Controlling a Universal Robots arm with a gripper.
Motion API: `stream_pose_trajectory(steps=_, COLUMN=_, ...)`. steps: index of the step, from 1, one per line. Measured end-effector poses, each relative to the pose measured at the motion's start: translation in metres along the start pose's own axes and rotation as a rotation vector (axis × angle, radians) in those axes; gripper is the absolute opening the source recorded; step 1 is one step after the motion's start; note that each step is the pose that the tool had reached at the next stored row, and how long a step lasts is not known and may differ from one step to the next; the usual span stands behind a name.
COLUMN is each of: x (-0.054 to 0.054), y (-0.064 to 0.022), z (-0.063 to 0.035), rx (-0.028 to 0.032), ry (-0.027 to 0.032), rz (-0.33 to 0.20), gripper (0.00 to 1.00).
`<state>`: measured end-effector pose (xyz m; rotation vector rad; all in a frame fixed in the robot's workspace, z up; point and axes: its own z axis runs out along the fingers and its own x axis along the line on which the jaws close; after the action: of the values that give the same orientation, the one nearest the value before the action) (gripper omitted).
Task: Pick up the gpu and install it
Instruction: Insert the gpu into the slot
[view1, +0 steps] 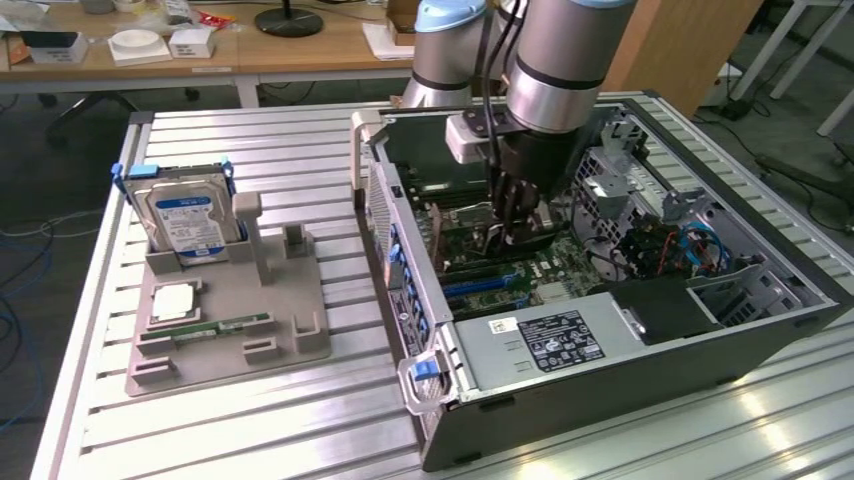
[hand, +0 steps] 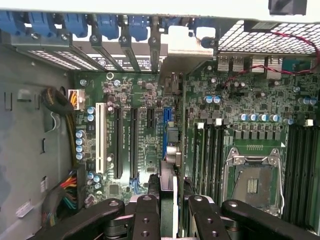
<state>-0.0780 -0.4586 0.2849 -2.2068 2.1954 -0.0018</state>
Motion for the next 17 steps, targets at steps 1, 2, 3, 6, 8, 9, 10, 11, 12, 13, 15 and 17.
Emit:
stream_pose_trajectory(steps=1, x=0.0, y=0.001, z=0.0008, rx=0.0, ry=0.0, rz=0.0, gripper=0.27)
stream_pose_trajectory(steps=2, x=0.0, y=0.002, z=0.0015, rx=-0.0001, ry=0.0001, rz=0.0, gripper=0.27)
stream_pose_trajectory(steps=3, x=0.0, y=0.0027, z=0.0024, rx=-0.0001, ry=0.0, rz=0.0, gripper=0.27)
stream_pose_trajectory(steps=6, x=0.0, y=0.003, z=0.0056, rx=-0.0002, ry=0.0, rz=0.0, gripper=0.27)
stream_pose_trajectory(steps=8, x=0.001, y=0.0032, z=0.0074, rx=-0.0003, ry=0.0001, rz=0.0, gripper=0.27)
stream_pose_trajectory(steps=9, x=0.002, y=0.0034, z=0.0082, rx=-0.0003, ry=0.0, rz=0.0, gripper=0.27)
stream_pose_trajectory(steps=10, x=0.002, y=0.0037, z=0.009, rx=-0.0002, ry=0.0, rz=0.0, gripper=0.27)
stream_pose_trajectory(steps=11, x=0.002, y=0.0043, z=0.0099, rx=-0.0002, ry=-0.0001, rz=0.0, gripper=0.27)
stream_pose_trajectory(steps=12, x=0.002, y=0.0053, z=0.0109, rx=-0.0003, ry=0.0001, rz=0.0, gripper=0.27)
stream_pose_trajectory(steps=13, x=0.002, y=0.0062, z=0.0119, rx=-0.001, ry=0.0, rz=0.0, gripper=0.27)
stream_pose_trajectory(steps=15, x=0.002, y=0.0064, z=0.0139, rx=-0.0054, ry=0.0, rz=0.0, gripper=0.27)
stream_pose_trajectory(steps=17, x=0.002, y=0.0065, z=0.0157, rx=-0.009, ry=0.0, rz=0.001, gripper=0.27)
